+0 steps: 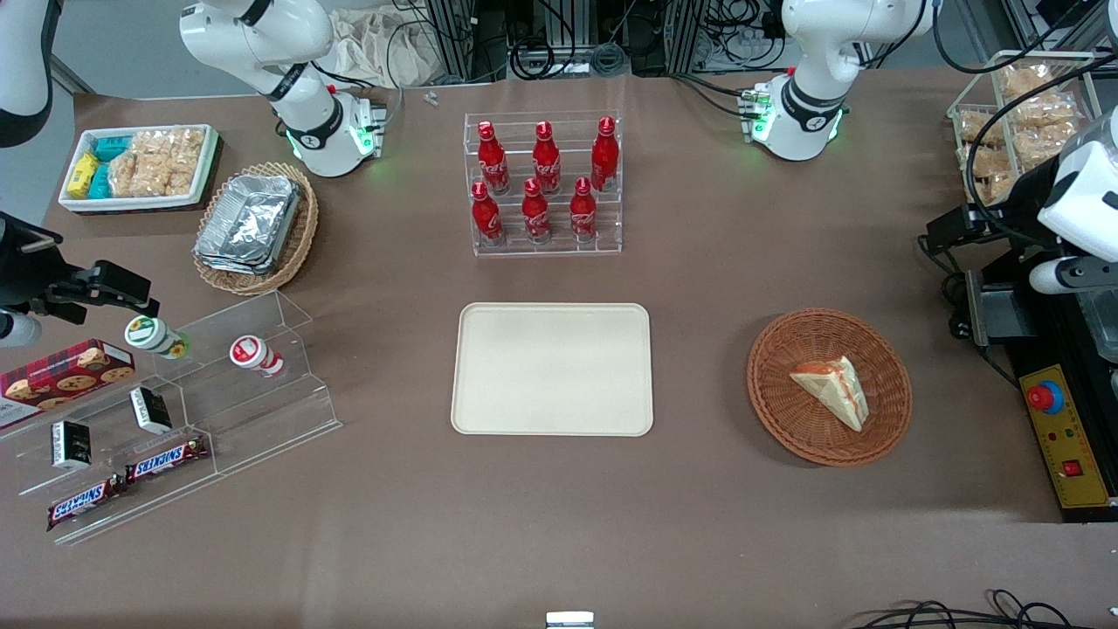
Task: Place sandwich from basket to tray
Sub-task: 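Lower the left gripper onto the sandwich in the wicker basket and grasp it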
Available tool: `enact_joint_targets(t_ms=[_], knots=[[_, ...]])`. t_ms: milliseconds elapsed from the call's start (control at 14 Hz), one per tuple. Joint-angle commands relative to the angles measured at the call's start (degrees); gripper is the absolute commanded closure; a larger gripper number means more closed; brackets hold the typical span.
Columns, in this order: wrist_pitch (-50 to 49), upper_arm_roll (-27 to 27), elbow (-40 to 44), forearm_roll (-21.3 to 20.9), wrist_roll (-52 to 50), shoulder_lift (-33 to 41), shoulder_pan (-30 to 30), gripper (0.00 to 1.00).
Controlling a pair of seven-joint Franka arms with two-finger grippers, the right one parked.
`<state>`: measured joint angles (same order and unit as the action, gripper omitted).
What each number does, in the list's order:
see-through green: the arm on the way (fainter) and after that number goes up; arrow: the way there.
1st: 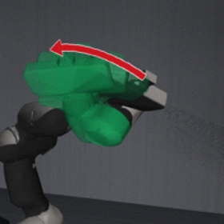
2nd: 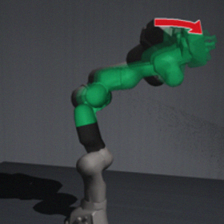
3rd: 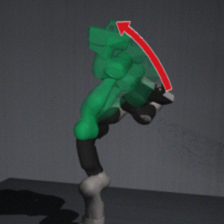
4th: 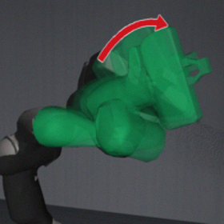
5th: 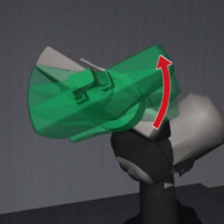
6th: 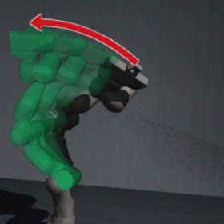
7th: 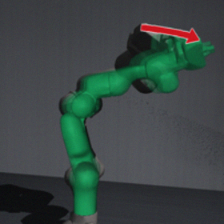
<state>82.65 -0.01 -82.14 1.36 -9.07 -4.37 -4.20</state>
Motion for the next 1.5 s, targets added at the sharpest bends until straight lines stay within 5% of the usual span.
enact_joint_targets(t_ms=[0, 500, 643, 1143, 1429], knots=[[0.3, 0.3, 0.6, -2.0, 0.2, 0.1, -0.6, 0.0], [0.4, 1.3, -1.2, 0.2, -2.6, -3.3, 2.9, 0.0], [1.1, 1.3, -1.9, -0.7, -10.8, -6.3, 2.9, 0.0], [28.7, 1.0, -22.8, -1.0, -36.7, -7.1, 2.3, 0.0], [44.6, 0.8, -33.1, 0.1, -40.0, -7.9, 1.7, 0.0]])
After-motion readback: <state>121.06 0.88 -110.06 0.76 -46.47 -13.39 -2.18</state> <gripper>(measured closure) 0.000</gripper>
